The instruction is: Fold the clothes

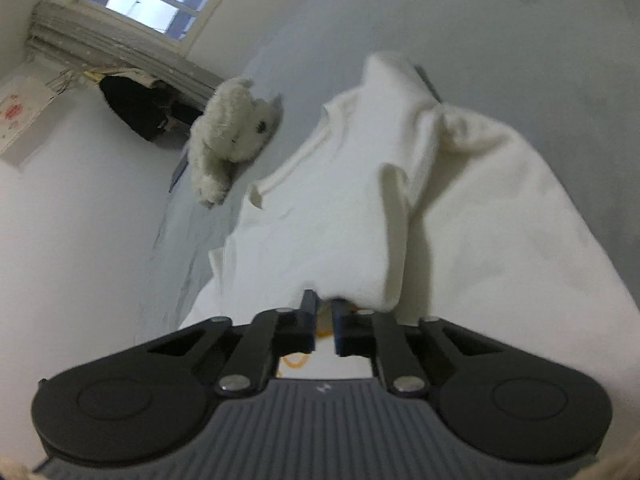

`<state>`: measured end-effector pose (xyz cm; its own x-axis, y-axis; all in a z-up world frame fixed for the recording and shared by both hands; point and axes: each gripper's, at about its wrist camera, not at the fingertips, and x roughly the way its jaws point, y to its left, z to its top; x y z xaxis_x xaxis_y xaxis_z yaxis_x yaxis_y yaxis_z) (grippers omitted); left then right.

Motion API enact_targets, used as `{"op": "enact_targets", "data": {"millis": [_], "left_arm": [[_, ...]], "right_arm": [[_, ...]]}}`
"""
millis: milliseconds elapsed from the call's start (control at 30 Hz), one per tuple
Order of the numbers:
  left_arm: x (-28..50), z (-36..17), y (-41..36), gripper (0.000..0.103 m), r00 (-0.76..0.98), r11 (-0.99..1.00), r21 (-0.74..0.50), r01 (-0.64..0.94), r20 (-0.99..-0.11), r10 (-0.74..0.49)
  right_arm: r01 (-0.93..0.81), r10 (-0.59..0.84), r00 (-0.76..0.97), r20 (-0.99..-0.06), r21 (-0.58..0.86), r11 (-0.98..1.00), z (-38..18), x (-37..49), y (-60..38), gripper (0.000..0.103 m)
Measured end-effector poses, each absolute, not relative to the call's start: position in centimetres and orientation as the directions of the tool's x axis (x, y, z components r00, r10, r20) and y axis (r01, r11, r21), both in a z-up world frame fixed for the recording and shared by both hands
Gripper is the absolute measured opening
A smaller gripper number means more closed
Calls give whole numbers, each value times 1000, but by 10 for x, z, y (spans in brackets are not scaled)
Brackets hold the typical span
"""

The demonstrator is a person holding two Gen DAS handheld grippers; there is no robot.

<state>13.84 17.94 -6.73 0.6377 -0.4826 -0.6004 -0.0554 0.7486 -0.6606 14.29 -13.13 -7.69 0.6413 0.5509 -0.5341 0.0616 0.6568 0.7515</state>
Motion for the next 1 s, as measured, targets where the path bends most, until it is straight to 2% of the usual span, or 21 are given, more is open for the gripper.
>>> {"op": "enact_targets", "data": {"millis": [133, 367, 600, 700, 800, 900, 933, 967, 1000], "left_arm": [[139, -69, 186, 78, 639, 706, -704, -76, -578, -508], [135, -65, 202, 80, 677, 644, -758, -99, -526, -515], [133, -73, 227, 83, 717, 518, -845, -132, -442, -539], [132, -84, 236, 83, 726, 443, -882, -159, -408, -553], [130, -93, 246, 83, 747, 363, -915, -174, -364, -557], [129, -95, 250, 83, 750, 359, -914, -191, -371, -547], [129, -95, 251, 82, 752, 357, -913, -196, -374, -543], [129, -96, 252, 78, 753, 356, -913, -202, -377, -540], [129, -96, 253, 76, 754, 355, -912, -207, -380, -536]], "right_arm": [[-14, 560, 665, -495, 741, 672, -59, 155, -114, 6], [-146, 626, 647, -436, 734, 663, -29, 178, -72, 6], [-255, 691, 560, -457, 698, 669, -23, 182, -35, 7], [-286, 712, 498, -495, 681, 674, -32, 184, -15, 15], [-300, 726, 434, -533, 674, 675, -44, 185, -5, 15], [-299, 726, 414, -549, 671, 678, -51, 181, -15, 18], [-296, 722, 413, -555, 668, 683, -54, 179, -20, 22], [-284, 710, 424, -563, 661, 694, -55, 177, -28, 36], [-272, 697, 436, -570, 654, 705, -56, 176, -37, 43]]}}
